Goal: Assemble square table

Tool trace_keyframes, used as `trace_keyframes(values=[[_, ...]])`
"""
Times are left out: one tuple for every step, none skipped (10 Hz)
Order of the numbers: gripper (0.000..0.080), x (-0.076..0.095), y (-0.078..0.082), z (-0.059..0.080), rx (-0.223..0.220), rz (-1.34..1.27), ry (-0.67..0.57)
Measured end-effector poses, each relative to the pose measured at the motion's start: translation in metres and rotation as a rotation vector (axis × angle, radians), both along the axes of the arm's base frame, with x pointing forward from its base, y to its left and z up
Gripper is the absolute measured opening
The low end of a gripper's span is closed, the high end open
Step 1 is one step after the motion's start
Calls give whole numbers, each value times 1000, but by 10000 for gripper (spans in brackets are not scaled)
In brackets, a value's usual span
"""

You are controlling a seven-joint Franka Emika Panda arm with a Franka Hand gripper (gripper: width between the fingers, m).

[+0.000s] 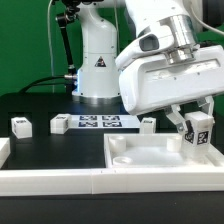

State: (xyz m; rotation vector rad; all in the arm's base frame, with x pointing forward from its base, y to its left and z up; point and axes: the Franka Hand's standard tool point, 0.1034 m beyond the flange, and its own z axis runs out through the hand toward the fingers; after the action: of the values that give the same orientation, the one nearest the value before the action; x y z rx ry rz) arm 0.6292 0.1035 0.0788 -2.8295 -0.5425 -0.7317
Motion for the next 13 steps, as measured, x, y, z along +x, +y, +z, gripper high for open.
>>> trace_keyframes(values=[[291,-1,-1,0,-2,-8,-17],[291,-2,-3,0,-4,-15,-35],[291,-2,-3,0,-7,-15,-43],[291,-2,-3,0,-6,-16,-43],[291,-2,-3,0,-6,-17,-43],[291,-2,-3,0,-6,-17,-42],[458,-2,-4,0,-6,-18,-42],[603,-2,-4,0,-5,-19,-41],[635,-2,-4,0,-5,-19,-41],[635,-2,-4,-1,-5,-20,-41],[647,-2,-4,-1,-5,-20,-40],[649,-2,-4,-1,-6,-21,-40],[649,-2,-5,-1,-6,-21,-40]])
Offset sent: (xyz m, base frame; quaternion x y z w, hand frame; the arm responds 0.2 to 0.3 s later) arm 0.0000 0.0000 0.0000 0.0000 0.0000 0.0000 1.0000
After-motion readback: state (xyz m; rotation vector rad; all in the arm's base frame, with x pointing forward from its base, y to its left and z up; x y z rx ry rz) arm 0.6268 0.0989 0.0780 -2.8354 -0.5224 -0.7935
